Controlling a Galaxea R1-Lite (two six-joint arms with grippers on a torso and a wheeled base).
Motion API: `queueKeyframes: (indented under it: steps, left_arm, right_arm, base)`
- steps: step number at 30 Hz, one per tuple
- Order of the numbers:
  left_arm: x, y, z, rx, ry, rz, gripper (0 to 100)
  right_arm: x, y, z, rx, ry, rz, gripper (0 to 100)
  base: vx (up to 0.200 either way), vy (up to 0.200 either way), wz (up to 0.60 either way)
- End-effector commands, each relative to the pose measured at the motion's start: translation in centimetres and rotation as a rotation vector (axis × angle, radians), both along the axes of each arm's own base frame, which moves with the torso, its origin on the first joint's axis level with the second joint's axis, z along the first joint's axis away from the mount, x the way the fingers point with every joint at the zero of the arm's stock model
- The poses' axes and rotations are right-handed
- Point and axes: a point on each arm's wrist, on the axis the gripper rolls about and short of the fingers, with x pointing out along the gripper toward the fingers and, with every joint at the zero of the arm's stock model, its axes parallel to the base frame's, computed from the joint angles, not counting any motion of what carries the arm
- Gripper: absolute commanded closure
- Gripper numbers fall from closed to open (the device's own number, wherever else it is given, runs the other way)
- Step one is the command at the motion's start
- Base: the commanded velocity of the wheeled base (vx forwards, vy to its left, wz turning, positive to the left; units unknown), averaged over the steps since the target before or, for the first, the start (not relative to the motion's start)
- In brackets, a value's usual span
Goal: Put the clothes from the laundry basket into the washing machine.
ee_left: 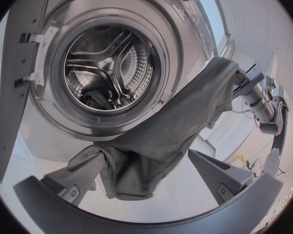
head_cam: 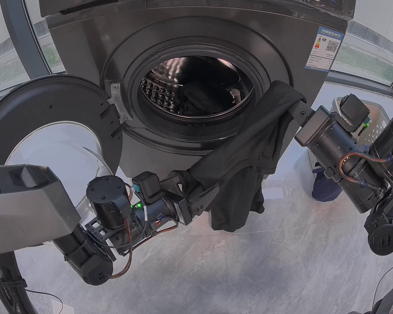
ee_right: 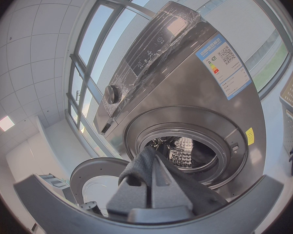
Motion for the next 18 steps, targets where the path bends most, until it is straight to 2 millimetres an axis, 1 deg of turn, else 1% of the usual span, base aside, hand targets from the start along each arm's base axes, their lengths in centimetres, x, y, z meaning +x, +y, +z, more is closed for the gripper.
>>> queueKeyframes:
  steps: [1, 5, 10, 12, 18]
  left_arm:
    - [1.2, -0.3, -2.6, 0.037, 0.052, 0.002, 0]
    - [1.2, -0.4, -2.8, 0.041, 0.053, 0.001, 0]
    - [1.3, -0.5, -3.3, 0.077, 0.036, -0.002, 0]
    - [1.4, -0.6, -4.0, 0.107, 0.033, -0.002, 0]
    - [1.6, -1.1, -4.4, 0.121, 0.024, -0.01, 0]
  right_arm:
    - [0.5, 0.9, -0.2, 0.004, 0.009, -0.002, 100]
    - [0.9, 1.2, -0.5, 0.007, 0.019, -0.02, 100]
    - [0.8, 1.4, -0.4, 0.009, 0.017, -0.014, 100]
    - [0.7, 1.5, -0.3, 0.011, 0.016, -0.012, 100]
    - [0.9, 1.5, -0.5, 0.008, 0.02, -0.014, 100]
  base:
    - [0.0, 0.0, 0.0]
    - [0.0, 0.0, 0.0]
    - [0.0, 0.0, 0.0]
    - [0.0, 0.0, 0.0]
    - [0.0, 0.0, 0.0]
